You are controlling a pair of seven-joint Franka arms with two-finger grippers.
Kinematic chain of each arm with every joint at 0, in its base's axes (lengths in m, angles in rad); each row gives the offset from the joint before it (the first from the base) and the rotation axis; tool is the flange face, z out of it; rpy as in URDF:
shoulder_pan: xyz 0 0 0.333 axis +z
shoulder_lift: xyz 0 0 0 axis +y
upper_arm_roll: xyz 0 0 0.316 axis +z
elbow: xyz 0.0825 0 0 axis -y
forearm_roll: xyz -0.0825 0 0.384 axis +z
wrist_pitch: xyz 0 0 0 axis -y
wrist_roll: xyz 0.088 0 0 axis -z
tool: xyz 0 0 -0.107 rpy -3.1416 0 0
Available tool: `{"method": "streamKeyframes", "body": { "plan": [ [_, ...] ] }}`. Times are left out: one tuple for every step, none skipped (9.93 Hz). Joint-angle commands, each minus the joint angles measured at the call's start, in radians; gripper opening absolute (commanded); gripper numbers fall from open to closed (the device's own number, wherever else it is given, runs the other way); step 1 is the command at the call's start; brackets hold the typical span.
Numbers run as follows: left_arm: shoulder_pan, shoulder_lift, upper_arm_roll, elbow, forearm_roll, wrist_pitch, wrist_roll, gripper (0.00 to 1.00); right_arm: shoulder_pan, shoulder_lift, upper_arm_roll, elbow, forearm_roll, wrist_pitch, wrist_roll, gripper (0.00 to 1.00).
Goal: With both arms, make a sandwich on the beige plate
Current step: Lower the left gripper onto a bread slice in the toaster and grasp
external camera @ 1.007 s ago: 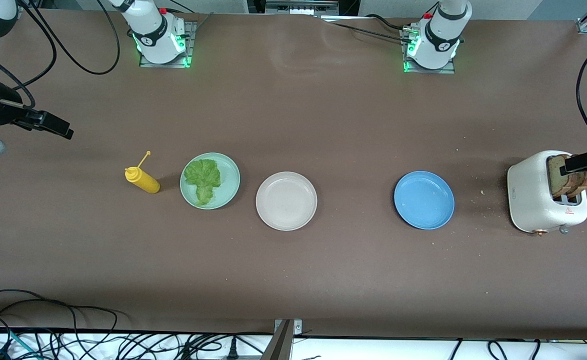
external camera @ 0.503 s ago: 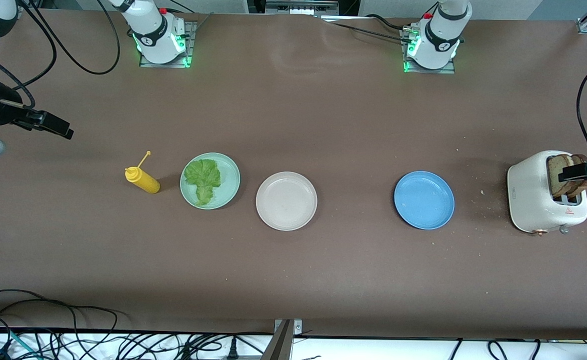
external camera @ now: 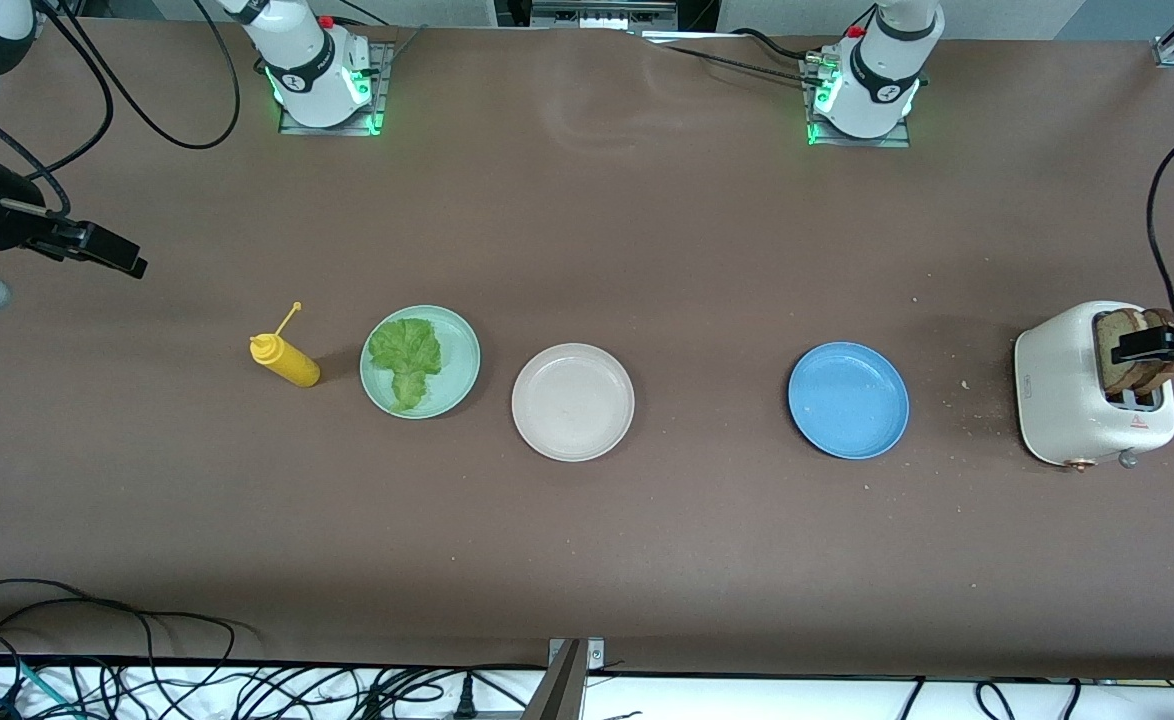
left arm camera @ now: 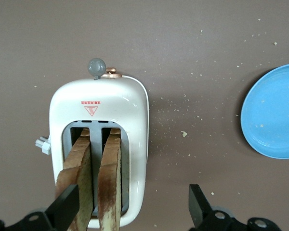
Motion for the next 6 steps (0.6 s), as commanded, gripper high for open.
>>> {"method": "streamKeyframes", "body": {
  "plan": [
    [0.026, -0.085, -0.011, -0.135, 0.026, 0.075, 0.030, 1.00, -0.005, -0.011, 0.002, -0.009, -0.005, -0.006, -0.017, 1.00],
    [0.040, -0.094, -0.012, -0.149, 0.026, 0.087, 0.038, 1.00, -0.005, -0.011, 0.001, -0.009, -0.005, -0.006, -0.017, 1.00],
    [0.043, -0.100, -0.012, -0.171, 0.026, 0.104, 0.055, 1.00, -0.005, -0.011, 0.001, -0.009, -0.004, -0.006, -0.017, 1.00],
    [0.060, -0.112, -0.012, -0.199, 0.026, 0.134, 0.064, 1.00, -0.007, -0.011, 0.001, -0.009, -0.004, -0.008, -0.017, 1.00],
    [0.061, -0.124, -0.014, -0.239, 0.026, 0.171, 0.064, 1.00, -0.007, -0.011, -0.001, -0.009, -0.004, -0.008, -0.017, 1.00],
    [0.067, -0.138, -0.014, -0.283, 0.026, 0.221, 0.065, 1.00, -0.005, -0.011, -0.005, -0.009, -0.004, -0.008, -0.017, 1.00]
  ]
}}
